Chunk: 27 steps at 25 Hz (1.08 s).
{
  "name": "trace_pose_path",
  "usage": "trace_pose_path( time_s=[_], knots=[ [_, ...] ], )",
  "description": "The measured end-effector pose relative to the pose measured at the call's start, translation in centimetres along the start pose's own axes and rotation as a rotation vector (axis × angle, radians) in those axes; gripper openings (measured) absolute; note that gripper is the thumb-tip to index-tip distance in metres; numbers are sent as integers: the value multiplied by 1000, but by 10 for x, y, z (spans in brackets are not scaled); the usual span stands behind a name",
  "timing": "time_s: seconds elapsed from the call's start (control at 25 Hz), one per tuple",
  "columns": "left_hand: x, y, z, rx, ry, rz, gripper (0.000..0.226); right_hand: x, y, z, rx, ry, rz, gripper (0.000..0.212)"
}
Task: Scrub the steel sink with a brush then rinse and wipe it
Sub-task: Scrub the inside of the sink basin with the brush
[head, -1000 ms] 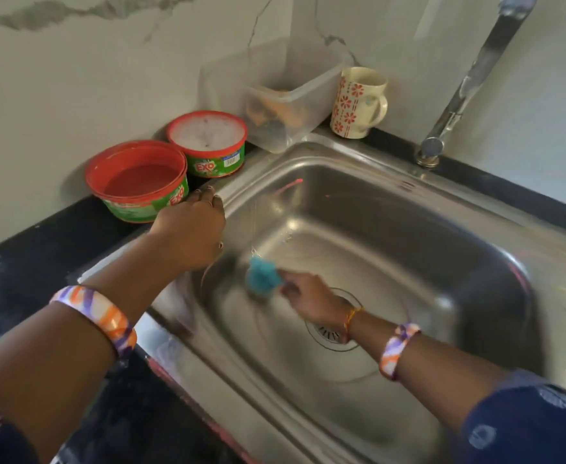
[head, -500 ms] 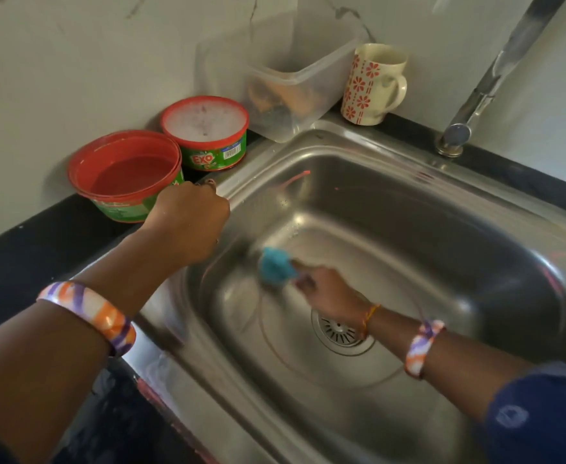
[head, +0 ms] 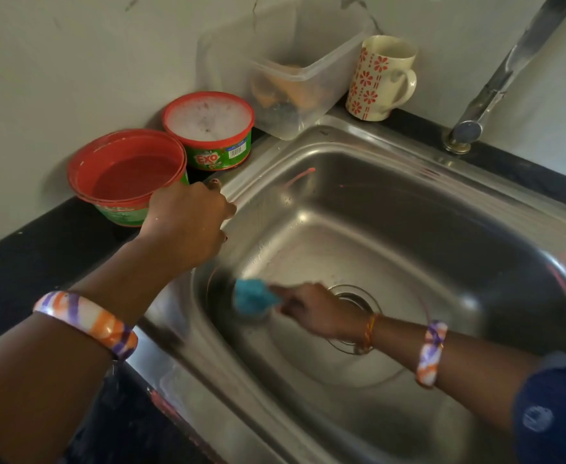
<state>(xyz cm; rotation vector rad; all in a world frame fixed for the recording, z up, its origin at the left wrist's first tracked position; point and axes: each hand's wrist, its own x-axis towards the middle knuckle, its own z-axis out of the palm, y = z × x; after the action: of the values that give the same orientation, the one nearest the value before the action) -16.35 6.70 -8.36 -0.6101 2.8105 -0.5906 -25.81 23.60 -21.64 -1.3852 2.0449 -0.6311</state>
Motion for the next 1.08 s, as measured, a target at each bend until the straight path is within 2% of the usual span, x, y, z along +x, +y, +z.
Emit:
trace_pose_path(
  time_s=[0.04,0.12,0.16,0.24,0.32,0.36,0.4,0.52,0.56,0.6,0.64,0.72,0.76,0.8,0.84,0.92,1.0,1.04,1.08],
  knots=[
    [0,0,0,3,1,2,45,-10,-3,3,-13,-96,-71,42],
    [0,1,1,22,10,13,43,-1,13,-12,-77,-76,-147,43],
    [0,2,2,38,11,15,43,14,26,-25,-122,7,-84,42],
    [1,3,4,47,6,0,43,44,52,-57,-202,229,214,41],
    [2,4,6,30,0,-17,43,51,53,-65,-174,380,411,41],
    [2,4,7,22,-1,-21,42,46,45,-56,-128,360,393,40],
    [3,4,8,9,0,-28,42,36,31,-42,-89,271,300,38],
    [3,7,8,-19,16,-55,39,-5,-9,-9,-32,-155,-21,40],
    [3,7,8,-21,19,-58,38,-5,-6,-13,-74,-192,-100,40],
    [3,8,9,-23,19,-57,38,2,4,-23,-144,-153,-131,39],
    [3,8,10,-21,19,-54,37,15,16,-38,-188,-58,-63,38],
    [4,8,11,-12,30,-51,33,39,44,-69,-223,215,224,39],
    [4,9,10,-7,34,-53,31,44,49,-76,-227,308,350,39],
    [4,10,10,-7,32,-55,30,45,47,-72,-218,337,398,39],
    [5,11,10,-8,30,-58,29,40,41,-61,-179,287,356,38],
    [6,14,10,-4,25,-67,30,14,11,-27,-77,17,129,36],
    [8,16,9,6,27,-69,30,-14,-7,-11,-84,-230,-19,37],
    [8,16,9,8,25,-69,30,-15,1,-15,-143,-215,-76,36],
    [8,17,9,12,20,-68,30,-10,13,-27,-200,-127,-68,35]
  ],
)
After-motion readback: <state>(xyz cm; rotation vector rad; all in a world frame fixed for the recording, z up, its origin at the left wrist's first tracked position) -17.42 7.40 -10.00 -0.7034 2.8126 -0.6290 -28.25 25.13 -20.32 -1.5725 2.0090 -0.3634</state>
